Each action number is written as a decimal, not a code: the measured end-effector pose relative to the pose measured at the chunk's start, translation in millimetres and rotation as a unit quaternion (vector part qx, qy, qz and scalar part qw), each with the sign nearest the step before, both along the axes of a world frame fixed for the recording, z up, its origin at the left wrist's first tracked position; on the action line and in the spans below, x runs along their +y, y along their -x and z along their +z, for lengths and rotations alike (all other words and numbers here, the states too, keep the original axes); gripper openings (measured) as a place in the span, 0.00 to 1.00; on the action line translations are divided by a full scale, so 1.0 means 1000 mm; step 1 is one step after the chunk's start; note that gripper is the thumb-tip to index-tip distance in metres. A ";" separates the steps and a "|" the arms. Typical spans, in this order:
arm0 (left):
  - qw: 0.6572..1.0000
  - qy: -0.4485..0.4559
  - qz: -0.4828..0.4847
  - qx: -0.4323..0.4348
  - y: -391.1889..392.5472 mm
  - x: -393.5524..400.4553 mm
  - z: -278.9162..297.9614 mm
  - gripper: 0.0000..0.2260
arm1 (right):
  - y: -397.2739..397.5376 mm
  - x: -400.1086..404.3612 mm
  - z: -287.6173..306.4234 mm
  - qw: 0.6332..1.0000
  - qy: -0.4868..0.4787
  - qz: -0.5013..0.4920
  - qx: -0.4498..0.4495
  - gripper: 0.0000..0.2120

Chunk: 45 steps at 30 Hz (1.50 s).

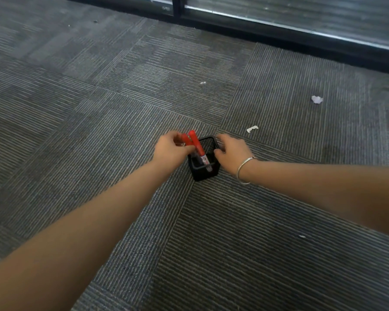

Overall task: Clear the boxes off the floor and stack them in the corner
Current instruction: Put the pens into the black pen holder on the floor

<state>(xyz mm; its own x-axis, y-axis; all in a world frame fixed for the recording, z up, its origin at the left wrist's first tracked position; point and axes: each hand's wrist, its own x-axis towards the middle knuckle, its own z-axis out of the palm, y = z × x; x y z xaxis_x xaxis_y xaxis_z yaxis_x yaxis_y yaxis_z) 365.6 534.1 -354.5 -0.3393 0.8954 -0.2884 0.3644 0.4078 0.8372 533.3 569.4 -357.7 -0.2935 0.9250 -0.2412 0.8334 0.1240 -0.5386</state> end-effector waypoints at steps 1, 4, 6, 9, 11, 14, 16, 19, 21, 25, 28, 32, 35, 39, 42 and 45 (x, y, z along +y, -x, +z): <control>1.000 0.006 -0.004 -0.030 -0.001 -0.001 0.000 0.25 | 0.001 0.001 -0.001 1.000 0.001 0.001 -0.005 0.17; 0.992 0.045 -0.075 -0.092 -0.001 -0.007 0.000 0.45 | 0.005 0.000 -0.002 1.000 -0.003 0.011 -0.020 0.15; 0.988 0.058 -0.128 -0.065 -0.002 -0.012 -0.001 0.43 | 0.006 0.001 -0.003 1.000 -0.009 0.014 -0.025 0.14; 0.990 0.037 -0.135 -0.011 -0.007 -0.018 -0.006 0.41 | 0.007 0.002 -0.006 0.999 -0.023 0.017 -0.022 0.13; 0.991 0.020 -0.130 0.000 -0.007 -0.019 -0.008 0.41 | 0.009 0.003 -0.007 0.999 -0.026 0.018 -0.015 0.13; 0.994 0.007 -0.108 0.017 0.002 -0.014 -0.003 0.37 | 0.016 0.005 0.000 0.999 -0.016 0.003 0.028 0.13; 0.996 0.003 -0.091 -0.001 0.012 -0.012 0.005 0.35 | 0.022 0.008 0.008 0.997 -0.002 0.003 0.072 0.15; 0.996 0.012 -0.069 -0.054 0.032 -0.010 0.017 0.34 | 0.034 0.010 0.024 0.986 0.062 0.036 0.152 0.28; 0.995 0.012 -0.059 -0.081 0.046 -0.008 0.031 0.34 | 0.044 0.011 0.034 0.976 0.096 0.052 0.191 0.38; 0.995 0.005 -0.031 -0.097 0.066 -0.007 0.059 0.37 | 0.065 0.016 0.058 0.959 0.112 0.070 0.250 0.38; 0.992 0.003 0.009 -0.125 0.078 -0.015 0.092 0.34 | 0.081 0.020 0.090 0.948 0.126 0.075 0.282 0.37; 0.990 0.014 0.028 -0.136 0.089 -0.031 0.159 0.36 | 0.093 0.014 0.154 0.941 0.147 0.083 0.293 0.36; 0.989 0.016 0.032 -0.145 0.092 -0.043 0.223 0.36 | 0.097 0.010 0.213 0.934 0.159 0.090 0.309 0.33; 0.988 0.021 0.042 -0.147 0.102 -0.061 0.326 0.36 | 0.107 -0.001 0.313 0.929 0.164 0.118 0.310 0.32; 0.985 0.021 0.054 -0.160 0.113 -0.083 0.417 0.36 | 0.119 -0.014 0.405 0.929 0.165 0.140 0.300 0.33; 0.982 0.012 0.068 -0.174 0.120 -0.108 0.505 0.32 | 0.131 -0.029 0.492 0.924 0.174 0.170 0.295 0.33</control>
<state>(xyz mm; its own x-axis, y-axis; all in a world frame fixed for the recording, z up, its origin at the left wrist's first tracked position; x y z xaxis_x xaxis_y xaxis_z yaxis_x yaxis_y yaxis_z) 245.2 426.1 150.9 -0.3318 0.8406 -0.4281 -0.0016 0.4533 0.8914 402.1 540.2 134.6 -0.7287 0.6511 -0.2123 0.3267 0.0580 -0.9434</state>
